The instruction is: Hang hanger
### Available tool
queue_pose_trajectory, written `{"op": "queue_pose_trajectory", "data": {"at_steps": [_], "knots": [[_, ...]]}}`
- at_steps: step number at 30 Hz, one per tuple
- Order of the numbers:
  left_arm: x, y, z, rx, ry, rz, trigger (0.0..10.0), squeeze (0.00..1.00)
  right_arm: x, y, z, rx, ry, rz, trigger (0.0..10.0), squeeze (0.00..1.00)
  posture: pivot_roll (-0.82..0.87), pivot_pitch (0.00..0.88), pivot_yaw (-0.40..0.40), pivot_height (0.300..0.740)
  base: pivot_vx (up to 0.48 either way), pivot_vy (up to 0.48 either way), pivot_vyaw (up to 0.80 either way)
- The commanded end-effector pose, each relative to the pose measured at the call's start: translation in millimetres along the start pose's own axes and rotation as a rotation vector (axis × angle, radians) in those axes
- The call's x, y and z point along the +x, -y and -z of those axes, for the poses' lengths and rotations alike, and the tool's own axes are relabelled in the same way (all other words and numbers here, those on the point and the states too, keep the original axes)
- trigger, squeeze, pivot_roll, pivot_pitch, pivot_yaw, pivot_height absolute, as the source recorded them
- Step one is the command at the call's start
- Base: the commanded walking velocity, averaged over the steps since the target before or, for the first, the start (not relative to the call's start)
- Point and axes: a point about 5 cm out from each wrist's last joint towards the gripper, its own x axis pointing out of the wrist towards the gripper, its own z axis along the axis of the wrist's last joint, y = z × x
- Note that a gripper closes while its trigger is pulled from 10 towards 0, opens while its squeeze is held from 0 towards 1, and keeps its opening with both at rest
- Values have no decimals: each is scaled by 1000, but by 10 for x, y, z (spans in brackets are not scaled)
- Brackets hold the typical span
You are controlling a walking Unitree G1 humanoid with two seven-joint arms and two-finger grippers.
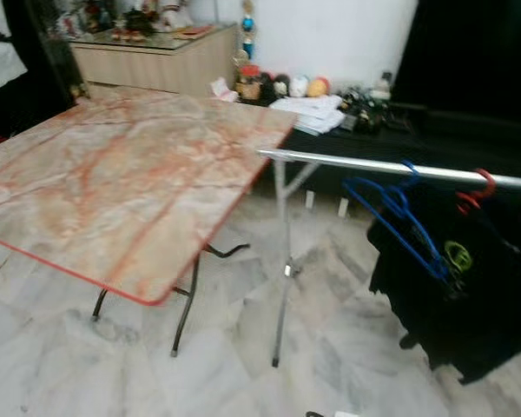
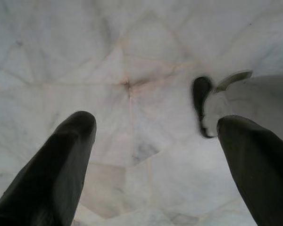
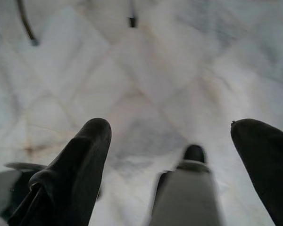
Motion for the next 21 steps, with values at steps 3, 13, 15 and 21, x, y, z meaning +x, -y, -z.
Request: {"op": "queue_pose_trajectory", "data": {"at_steps": [3, 13, 15, 21], "knots": [[-14, -29, 72, -4, -19, -5, 10000, 0, 8, -20, -33, 2, 8, -3, 10000, 0, 81, 0, 62, 740, 0, -480, 0], [-12, 1, 71, -14, -22, -1, 10000, 0, 6, -1, -48, -14, 14, -9, 10000, 0, 80, 0, 46, 740, 0, -480, 0], [-11, 3, 70, -16, -21, -2, 10000, 0, 6, 0, -49, -19, 13, -10, 10000, 0, 86, 0, 39, 740, 0, -480, 0], [-12, 12, 87, -39, -33, -2, 10000, 0, 6, 3, -46, -29, 7, -11, 10000, 0, 89, 0, 35, 740, 0, -237, 0]]}}
